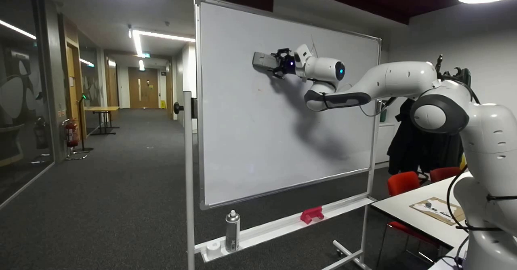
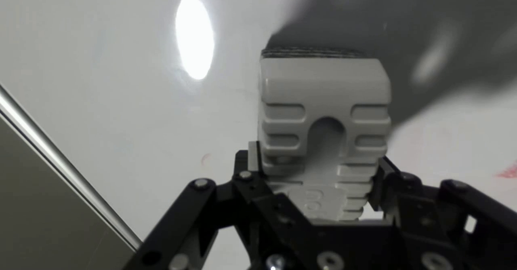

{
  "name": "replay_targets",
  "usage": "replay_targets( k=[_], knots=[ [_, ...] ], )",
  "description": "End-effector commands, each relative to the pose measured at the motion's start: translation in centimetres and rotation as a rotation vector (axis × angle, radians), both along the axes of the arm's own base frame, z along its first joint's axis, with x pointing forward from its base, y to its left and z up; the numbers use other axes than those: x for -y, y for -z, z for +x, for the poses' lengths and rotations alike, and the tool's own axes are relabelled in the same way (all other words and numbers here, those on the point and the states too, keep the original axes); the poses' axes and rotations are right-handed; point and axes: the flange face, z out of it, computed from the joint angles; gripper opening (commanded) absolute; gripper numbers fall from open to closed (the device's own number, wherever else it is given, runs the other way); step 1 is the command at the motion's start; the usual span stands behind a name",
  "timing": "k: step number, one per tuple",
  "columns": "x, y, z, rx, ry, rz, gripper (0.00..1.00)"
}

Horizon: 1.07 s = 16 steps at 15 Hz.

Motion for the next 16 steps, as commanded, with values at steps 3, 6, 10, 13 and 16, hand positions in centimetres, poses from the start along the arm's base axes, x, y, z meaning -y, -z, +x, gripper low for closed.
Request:
replay_targets(
  k=[3,6,10,13,16],
  knots=[
    [-0.1,3.7,2.2,-0.041,0.021,-0.063,0.35],
    [-0.7,5.4,2.3,-0.07,0.008,-0.09,0.35],
    [-1.3,7.6,2.2,-0.111,-0.01,-0.118,0.35],
    [-1.5,9.4,2.2,-0.151,-0.019,-0.125,0.35],
    [-1.6,11.1,2.1,-0.19,-0.028,-0.127,0.35]
  ],
)
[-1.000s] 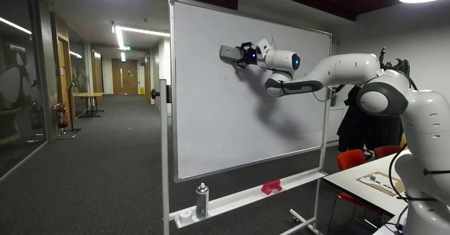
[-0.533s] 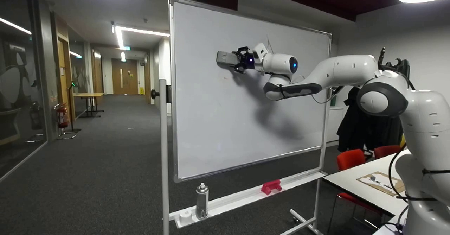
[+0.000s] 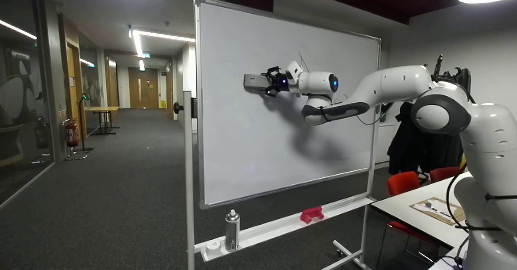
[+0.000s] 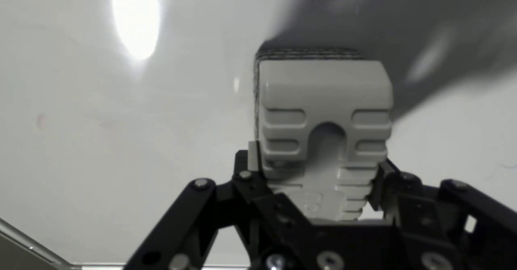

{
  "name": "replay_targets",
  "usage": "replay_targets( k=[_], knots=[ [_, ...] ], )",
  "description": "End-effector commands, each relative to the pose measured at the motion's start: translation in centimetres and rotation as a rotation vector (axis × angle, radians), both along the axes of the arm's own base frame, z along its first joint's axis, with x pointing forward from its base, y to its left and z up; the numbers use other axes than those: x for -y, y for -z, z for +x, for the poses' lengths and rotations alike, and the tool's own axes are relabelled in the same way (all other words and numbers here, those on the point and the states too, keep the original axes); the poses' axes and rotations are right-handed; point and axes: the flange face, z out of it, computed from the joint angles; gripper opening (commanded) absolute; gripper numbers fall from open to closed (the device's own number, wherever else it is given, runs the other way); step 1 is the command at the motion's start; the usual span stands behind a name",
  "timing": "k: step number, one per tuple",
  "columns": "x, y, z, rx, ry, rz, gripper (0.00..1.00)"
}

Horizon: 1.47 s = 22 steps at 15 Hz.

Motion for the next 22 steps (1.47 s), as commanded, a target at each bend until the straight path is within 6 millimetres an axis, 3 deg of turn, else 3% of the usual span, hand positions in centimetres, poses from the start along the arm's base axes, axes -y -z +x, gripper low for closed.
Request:
replay_targets(
  k=[1,12,13,17,22],
  knots=[
    [1.6,4.5,1.6,-0.078,0.031,-0.042,0.35],
    [1.1,8.5,0.5,-0.191,0.006,-0.011,0.35],
    [1.1,8.3,0.5,-0.192,0.006,0.004,0.35],
    [1.0,4.3,-0.3,-0.171,0.003,0.144,0.35],
    [1.2,2.8,-1.1,-0.244,0.048,0.323,0.35]
  ],
)
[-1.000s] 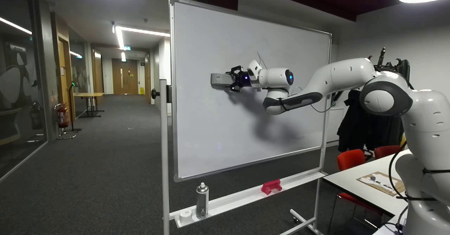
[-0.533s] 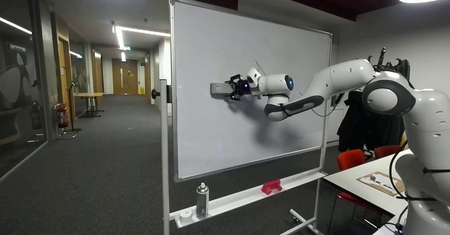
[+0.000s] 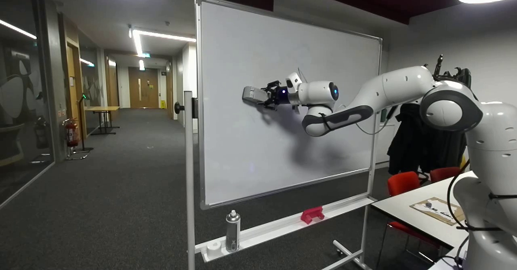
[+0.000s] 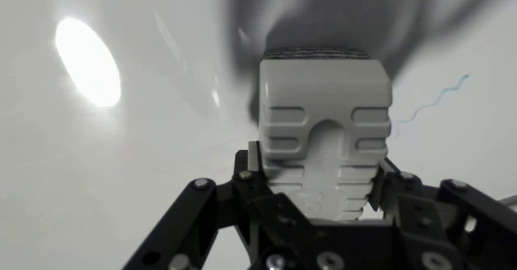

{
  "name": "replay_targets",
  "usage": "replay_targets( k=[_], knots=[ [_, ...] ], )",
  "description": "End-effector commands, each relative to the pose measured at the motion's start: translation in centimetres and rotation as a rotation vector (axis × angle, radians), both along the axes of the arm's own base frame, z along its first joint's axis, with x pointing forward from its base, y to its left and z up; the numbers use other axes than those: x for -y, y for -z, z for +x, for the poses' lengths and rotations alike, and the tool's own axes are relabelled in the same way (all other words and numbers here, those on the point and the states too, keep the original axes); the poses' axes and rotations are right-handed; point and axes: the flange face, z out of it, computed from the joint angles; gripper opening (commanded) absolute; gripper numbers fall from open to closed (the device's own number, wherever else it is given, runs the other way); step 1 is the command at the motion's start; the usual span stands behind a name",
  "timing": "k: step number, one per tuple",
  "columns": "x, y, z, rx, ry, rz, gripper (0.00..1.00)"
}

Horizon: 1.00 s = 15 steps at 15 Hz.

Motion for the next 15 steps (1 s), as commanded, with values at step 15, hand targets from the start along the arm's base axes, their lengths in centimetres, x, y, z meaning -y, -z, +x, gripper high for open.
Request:
replay_targets(
  k=[15],
  knots=[
    [1.4,-5.7,-5.8,-0.151,0.271,0.282,0.35]
  ],
)
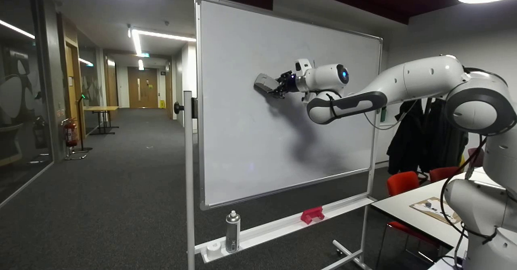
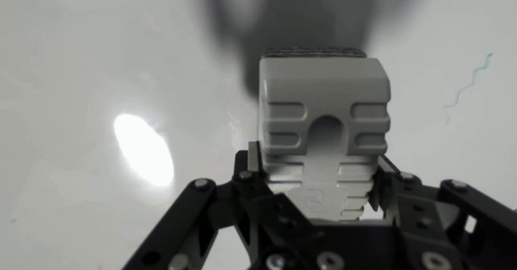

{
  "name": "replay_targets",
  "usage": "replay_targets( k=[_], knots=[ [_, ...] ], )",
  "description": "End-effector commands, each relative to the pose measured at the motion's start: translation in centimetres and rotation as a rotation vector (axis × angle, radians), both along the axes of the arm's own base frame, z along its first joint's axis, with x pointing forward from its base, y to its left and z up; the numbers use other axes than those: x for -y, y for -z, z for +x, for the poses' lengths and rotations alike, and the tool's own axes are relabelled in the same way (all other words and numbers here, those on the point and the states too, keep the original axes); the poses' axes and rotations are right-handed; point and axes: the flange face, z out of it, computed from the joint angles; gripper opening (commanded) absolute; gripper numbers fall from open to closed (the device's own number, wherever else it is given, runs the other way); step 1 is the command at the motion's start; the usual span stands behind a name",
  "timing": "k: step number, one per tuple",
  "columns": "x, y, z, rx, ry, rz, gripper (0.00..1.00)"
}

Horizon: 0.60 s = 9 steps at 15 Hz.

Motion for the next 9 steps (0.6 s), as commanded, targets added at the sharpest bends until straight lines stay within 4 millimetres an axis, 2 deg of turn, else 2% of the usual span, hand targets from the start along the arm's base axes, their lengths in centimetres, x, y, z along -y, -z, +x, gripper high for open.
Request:
replay_targets(
  k=[1,5,9],
  knots=[
    [-0.6,-0.5,-3.0,-0.047,0.058,0.066,0.35],
    [-1.4,-0.5,-6.8,-0.107,0.086,0.136,0.35],
    [-0.1,-0.4,-8.5,-0.221,0.141,0.309,0.35]
  ],
)
